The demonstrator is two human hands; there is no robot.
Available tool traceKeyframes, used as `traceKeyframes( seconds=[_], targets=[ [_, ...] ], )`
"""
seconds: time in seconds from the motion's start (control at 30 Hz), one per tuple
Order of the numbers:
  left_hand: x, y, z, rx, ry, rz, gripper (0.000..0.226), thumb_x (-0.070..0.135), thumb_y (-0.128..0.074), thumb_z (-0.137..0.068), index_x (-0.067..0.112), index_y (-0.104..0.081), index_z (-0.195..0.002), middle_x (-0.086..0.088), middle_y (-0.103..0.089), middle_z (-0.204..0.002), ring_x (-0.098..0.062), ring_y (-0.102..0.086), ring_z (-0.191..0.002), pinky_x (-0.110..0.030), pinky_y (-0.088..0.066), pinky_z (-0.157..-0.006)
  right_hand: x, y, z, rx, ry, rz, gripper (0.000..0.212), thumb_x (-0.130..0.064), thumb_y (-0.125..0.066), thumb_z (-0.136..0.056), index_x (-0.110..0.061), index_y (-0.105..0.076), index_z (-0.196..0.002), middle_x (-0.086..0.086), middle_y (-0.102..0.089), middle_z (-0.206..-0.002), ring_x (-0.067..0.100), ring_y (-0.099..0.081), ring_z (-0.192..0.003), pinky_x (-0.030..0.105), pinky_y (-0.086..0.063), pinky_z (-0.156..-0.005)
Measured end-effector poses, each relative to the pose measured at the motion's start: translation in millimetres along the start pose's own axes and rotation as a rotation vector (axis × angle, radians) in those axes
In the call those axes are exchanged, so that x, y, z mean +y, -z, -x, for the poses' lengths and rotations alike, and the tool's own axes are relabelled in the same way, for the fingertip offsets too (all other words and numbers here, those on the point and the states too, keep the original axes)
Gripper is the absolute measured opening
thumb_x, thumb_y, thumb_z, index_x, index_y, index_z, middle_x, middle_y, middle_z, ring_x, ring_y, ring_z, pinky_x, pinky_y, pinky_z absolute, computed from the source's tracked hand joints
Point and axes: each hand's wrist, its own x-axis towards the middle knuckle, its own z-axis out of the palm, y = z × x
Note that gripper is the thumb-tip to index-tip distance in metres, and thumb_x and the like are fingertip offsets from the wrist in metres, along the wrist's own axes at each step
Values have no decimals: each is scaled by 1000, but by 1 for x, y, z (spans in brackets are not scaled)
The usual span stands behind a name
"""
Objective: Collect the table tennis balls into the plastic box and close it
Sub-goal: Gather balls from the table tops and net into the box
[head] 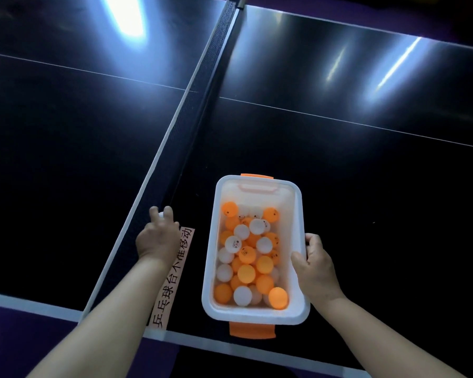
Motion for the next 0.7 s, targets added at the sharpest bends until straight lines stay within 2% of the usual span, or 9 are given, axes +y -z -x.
traceKeyframes(
  seconds=[0.1, 0.17, 0.23, 0.3, 0.4, 0.47, 0.53, 0.63, 0.7],
  targets=[
    [-3, -6, -7, -93, 21, -76, 54, 13, -43, -95, 16, -23, -144, -19, -37, -137, -27, -65, -91, -32, -45, -52, 0, -1, 0, 6, 0, -3, 15, -11, -50, -93, -22, -45, -102, -4, -63, -84, 8, -62, -73, 19, -46, -56],
    [-2, -9, -6, -118, 21, -63, 49, 6, -42, -93, 17, -30, -139, -15, -45, -124, -25, -63, -88, -32, -49, -54, -1, -2, 1, 11, 0, -5, 15, -12, -50, -93, -23, -45, -102, -3, -63, -84, 8, -62, -74, 20, -47, -57],
    [0, -6, -2, -92, -28, -48, 33, 13, -42, -96, 16, -41, -129, -12, -50, -113, -24, -63, -83, -33, -52, -54, -1, -2, 1, 12, -2, 2, 15, -12, -50, -93, -24, -45, -102, -3, -63, -85, 9, -62, -74, 23, -50, -59],
    [7, 2, 1, -36, -56, 121, 32, 31, -41, -98, 15, -43, -126, -11, -56, -107, -27, -62, -81, -34, -47, -55, -1, -2, 1, 5, -8, 3, 16, -13, -50, -92, -25, -45, -102, -5, -63, -85, 10, -63, -75, 25, -52, -61],
    [28, 35, -1, 57, -50, 531, 40, 51, -41, -93, 17, -52, -111, -5, -64, -88, -26, -60, -76, -35, -45, -62, -2, -2, 1, 7, -28, -8, 19, -14, -51, -92, -28, -46, -104, -6, -65, -86, 10, -65, -77, 29, -56, -65],
    [44, 58, -2, 152, -144, 720, 47, 62, -39, -88, 21, -57, -103, 2, -63, -83, -18, -60, -75, -35, -47, -64, -2, -3, 1, 23, -38, -5, 20, -15, -52, -91, -29, -45, -104, -5, -65, -87, 10, -65, -77, 31, -57, -67],
    [61, 78, 5, 220, -309, 820, 55, 67, -37, -83, 21, -61, -98, 8, -62, -81, -11, -58, -72, -29, -47, -60, -2, -3, 1, 41, -47, -13, 21, -14, -54, -91, -30, -46, -103, -6, -65, -88, 8, -65, -79, 30, -57, -68],
    [83, 87, 18, 256, -572, 711, 60, 68, -36, -83, 16, -65, -96, 11, -60, -83, -8, -55, -68, -15, -39, -55, -4, -2, 0, 45, -83, -46, 18, -16, -58, -90, -32, -50, -92, -8, -65, -87, 5, -64, -78, 23, -54, -65],
    [91, 83, 26, 221, -620, 629, 73, 75, -24, -83, 16, -64, -101, 12, -58, -79, -8, -53, -62, -14, -36, -51, -4, -1, -2, 14, -141, -52, 14, -20, -60, -89, -32, -52, -86, -7, -66, -86, 6, -64, -77, 25, -55, -65]
  ],
)
